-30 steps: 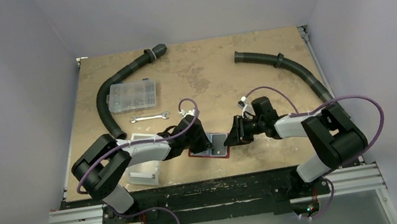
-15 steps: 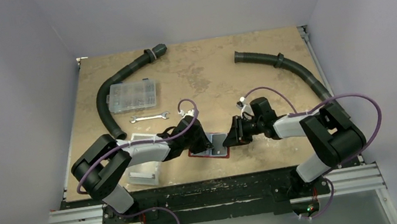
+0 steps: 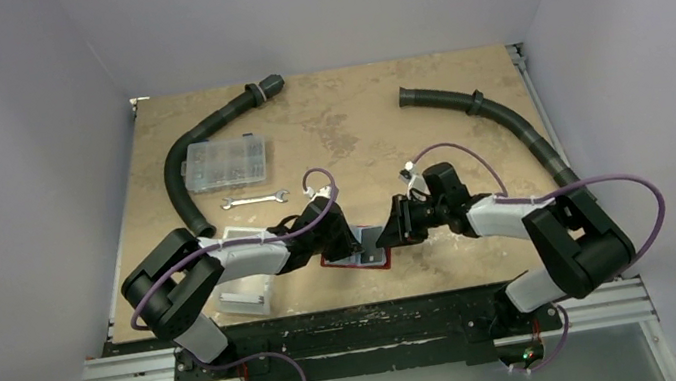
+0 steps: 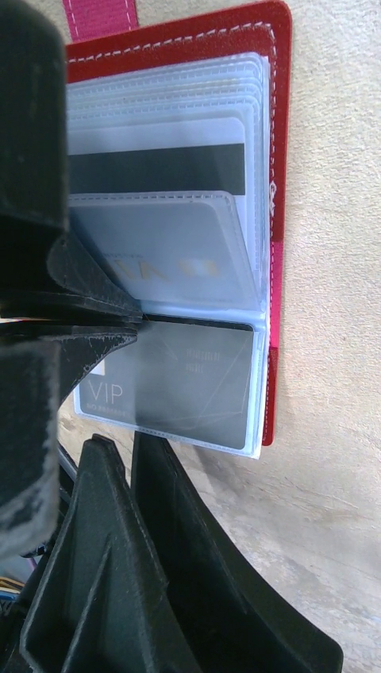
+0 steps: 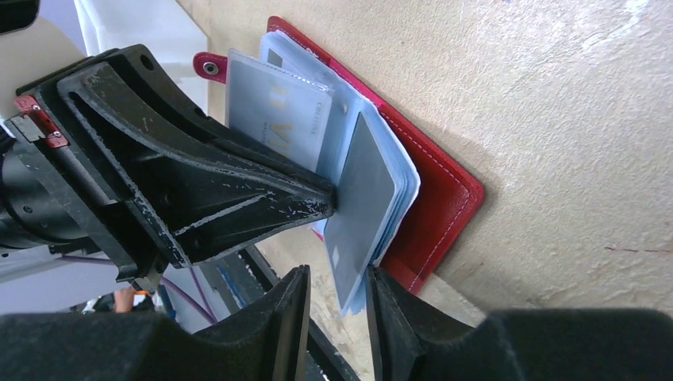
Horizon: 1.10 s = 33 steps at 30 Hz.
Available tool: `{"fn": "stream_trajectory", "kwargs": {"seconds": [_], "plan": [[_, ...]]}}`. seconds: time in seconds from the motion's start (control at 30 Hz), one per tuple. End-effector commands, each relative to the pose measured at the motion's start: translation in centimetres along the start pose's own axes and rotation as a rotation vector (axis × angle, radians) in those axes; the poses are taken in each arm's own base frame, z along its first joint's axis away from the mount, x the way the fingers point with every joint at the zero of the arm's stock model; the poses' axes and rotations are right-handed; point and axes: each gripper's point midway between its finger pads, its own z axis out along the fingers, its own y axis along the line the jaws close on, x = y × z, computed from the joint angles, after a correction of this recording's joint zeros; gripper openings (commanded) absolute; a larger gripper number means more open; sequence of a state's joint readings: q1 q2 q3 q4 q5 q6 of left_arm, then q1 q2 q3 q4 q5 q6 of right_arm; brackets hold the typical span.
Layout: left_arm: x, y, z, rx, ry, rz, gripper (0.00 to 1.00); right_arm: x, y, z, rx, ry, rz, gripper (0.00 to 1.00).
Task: Put the credit cards into the card holder
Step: Insert the credit card into the card holder.
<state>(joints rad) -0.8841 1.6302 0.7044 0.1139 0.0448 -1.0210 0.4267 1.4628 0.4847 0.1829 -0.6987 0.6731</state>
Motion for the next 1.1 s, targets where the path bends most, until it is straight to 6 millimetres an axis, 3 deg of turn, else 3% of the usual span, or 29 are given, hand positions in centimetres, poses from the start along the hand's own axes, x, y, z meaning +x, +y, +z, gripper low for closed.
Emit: {"fn": "stream_trajectory", "kwargs": {"seconds": [0.0, 0.13, 0.57, 1.07], "plan": [[0.0, 1.0, -0.1, -0.021, -0.017, 0.006, 0.00, -0.7, 0.2, -0.7, 0.050, -0.022, -0.043, 0.41], [0.0, 1.0, -0.2, -0.022, -0.017, 0.008, 0.00, -0.6, -0.2, -0.9, 0.073, -0.030, -0.043, 0.44], [-0.1, 0.9, -0.3, -0.017, -0.022, 0.007, 0.00, 0.1, 0.4, 0.0, 0.005, -0.002, -0.024, 0.42], [-0.1, 0.8, -0.3, -0.014, -0.022, 0.010, 0.00, 0.5, -0.3, 0.1, 0.032, 0.001, -0.018, 0.42]]}}
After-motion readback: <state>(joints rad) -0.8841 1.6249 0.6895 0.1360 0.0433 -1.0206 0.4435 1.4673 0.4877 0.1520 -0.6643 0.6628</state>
